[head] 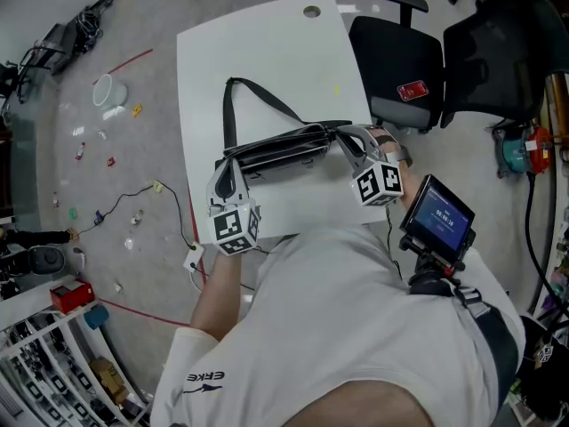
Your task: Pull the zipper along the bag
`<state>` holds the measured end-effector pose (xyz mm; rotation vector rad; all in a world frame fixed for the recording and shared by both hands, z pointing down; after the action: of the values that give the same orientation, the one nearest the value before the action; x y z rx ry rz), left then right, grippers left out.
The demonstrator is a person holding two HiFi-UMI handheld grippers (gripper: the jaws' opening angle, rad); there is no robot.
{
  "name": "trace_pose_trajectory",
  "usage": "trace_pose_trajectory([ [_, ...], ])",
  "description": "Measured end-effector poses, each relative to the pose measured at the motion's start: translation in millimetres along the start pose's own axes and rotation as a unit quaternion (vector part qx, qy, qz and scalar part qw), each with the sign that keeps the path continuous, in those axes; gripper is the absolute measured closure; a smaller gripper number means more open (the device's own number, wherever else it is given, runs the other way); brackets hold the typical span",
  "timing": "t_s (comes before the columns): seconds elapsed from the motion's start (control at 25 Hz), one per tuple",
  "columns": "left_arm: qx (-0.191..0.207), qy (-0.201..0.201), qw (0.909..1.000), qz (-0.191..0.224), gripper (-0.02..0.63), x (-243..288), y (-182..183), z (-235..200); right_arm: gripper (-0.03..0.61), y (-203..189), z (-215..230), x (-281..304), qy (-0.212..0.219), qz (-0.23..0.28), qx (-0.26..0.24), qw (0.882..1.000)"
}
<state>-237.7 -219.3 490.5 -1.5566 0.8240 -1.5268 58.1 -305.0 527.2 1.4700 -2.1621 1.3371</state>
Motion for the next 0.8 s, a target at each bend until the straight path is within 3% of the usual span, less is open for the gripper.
trace_pose_trajectory([
  [0.4,0.007,-0.007,1.0,-0.002,0.611,4,-1,2,0.565,4,-7,-2,-0.076,0.002,-0.041,0.996],
  [0.8,0.009,-0.022,0.9997,-0.01,0.612,6,0,0,0.563,12,-9,-6,-0.119,0.013,-0.07,0.99],
])
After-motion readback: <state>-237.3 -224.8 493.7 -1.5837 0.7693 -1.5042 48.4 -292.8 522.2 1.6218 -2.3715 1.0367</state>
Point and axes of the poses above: the fingertips, and each gripper's own axes: x forward along the fingers, z to its right, y out of its top, the point moved 10 cm from there along -x, backward along the fingers, and after that the axes turned 9 degrees about -z, right-handed, at the moved point
